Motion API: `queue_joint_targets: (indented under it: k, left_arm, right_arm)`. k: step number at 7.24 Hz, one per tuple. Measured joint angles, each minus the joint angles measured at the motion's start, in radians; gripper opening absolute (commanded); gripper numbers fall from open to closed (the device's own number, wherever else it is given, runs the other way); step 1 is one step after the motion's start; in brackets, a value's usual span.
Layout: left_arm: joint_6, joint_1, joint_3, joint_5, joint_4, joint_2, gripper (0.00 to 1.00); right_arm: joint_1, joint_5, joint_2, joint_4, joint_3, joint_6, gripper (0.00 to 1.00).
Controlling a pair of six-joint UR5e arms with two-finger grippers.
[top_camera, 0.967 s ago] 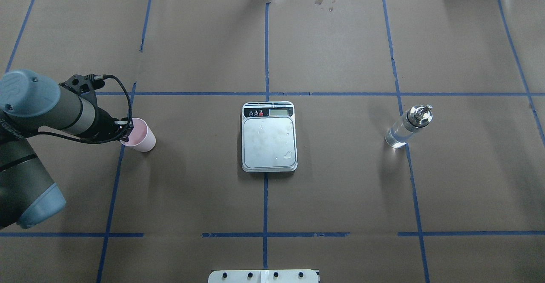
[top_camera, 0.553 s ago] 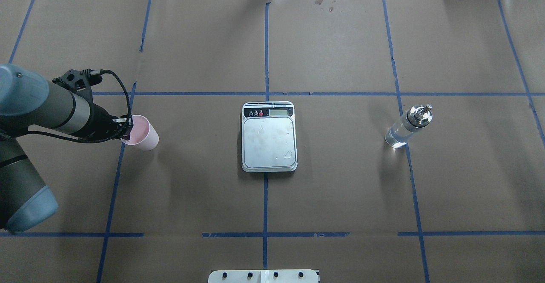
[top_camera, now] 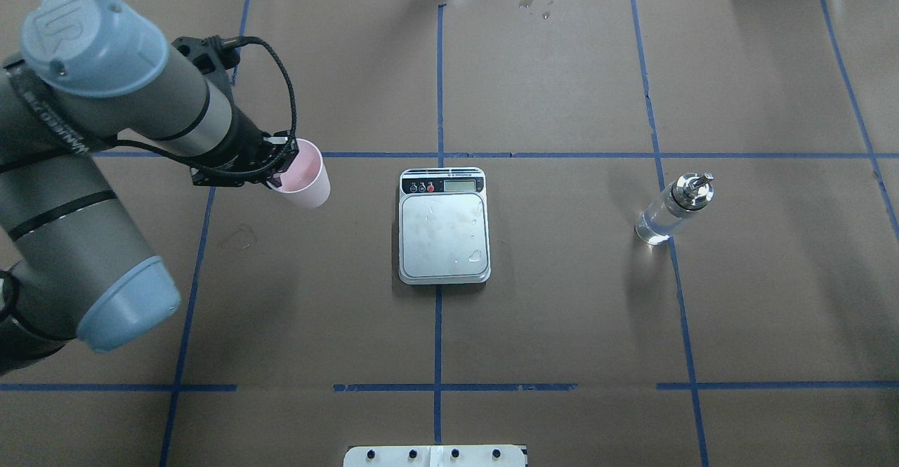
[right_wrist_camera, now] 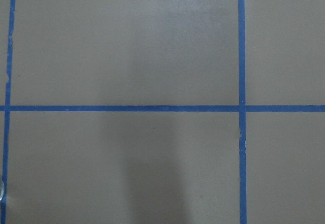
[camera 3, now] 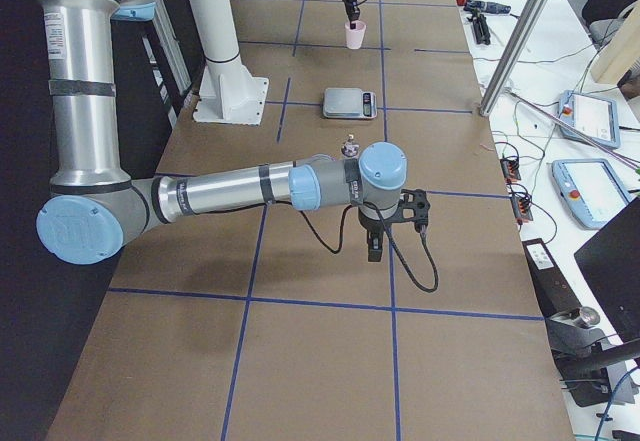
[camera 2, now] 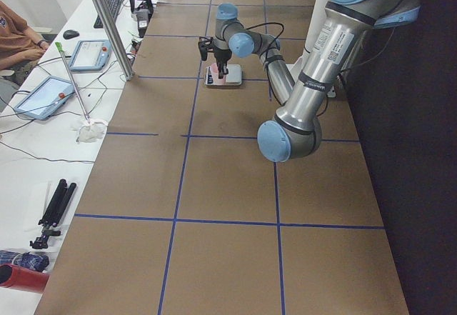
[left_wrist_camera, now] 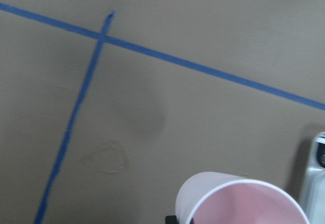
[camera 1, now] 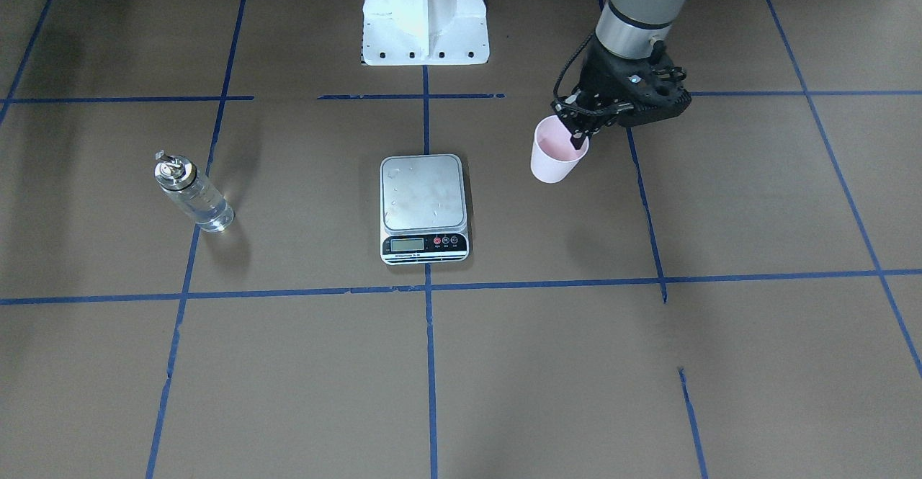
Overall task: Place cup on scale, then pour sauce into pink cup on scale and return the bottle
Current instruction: 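Lift the pink cup with the left gripper and lower it onto the scale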
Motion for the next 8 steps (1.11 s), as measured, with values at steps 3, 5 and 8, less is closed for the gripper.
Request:
queue_joint_targets:
  k: [3,5,8]
  left_arm:
    - [-0.171,0.058,0.233,0.021,0.006,-0.244,0.00]
    - [-0.260,0.123,0.328,0.059,-0.070,-0.277,0.00]
    - [-0.291,0.166,0.374,0.077,-0.124,-0.274,0.00]
  right_arm:
    - [-0.006,-0.007,-0.002,-0.001,0.025,0.012,1.00]
    - [-0.009,-0.014,-0.001,-0.002,0.032,0.043,1.00]
    - [-0.018,-0.030,0.001,-0.002,0.033,0.070,1.00]
